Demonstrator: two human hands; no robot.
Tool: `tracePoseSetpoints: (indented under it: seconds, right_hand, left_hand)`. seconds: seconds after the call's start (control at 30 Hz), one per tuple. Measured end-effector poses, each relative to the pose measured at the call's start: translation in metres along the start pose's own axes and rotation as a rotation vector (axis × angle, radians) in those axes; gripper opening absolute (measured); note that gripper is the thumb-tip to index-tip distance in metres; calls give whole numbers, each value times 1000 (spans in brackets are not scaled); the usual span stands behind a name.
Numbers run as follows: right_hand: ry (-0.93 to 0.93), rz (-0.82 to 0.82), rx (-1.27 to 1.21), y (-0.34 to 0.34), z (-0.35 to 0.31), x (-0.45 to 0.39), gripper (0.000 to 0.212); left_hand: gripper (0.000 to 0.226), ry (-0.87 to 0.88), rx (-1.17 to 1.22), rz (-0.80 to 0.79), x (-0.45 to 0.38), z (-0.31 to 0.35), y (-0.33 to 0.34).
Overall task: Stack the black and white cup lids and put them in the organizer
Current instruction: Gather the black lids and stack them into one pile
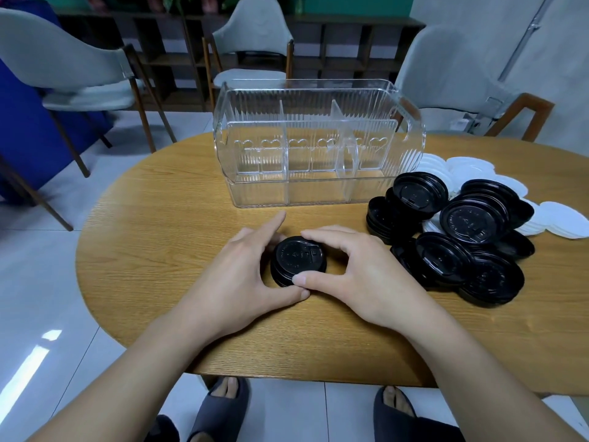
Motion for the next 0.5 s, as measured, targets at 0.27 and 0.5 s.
tracePoseSetpoints:
  seconds: [0.27,0.5]
  right_hand:
    - [82,115,45,-2,1,5,65]
    - [47,152,-5,0,-2,9,60]
  left_hand:
    - [121,-6,-7,24,3,3,0]
    - [106,82,-38,-12,2,9,3]
Point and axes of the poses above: each hand's wrist, its own x-axis away from the middle knuckle, its own y-axis out of the palm, z = x × y, the point moved 8 cm from there along -x, towards the middle knuckle, and after that the axes turned 8 degrees about -y, right-handed, at the moved point
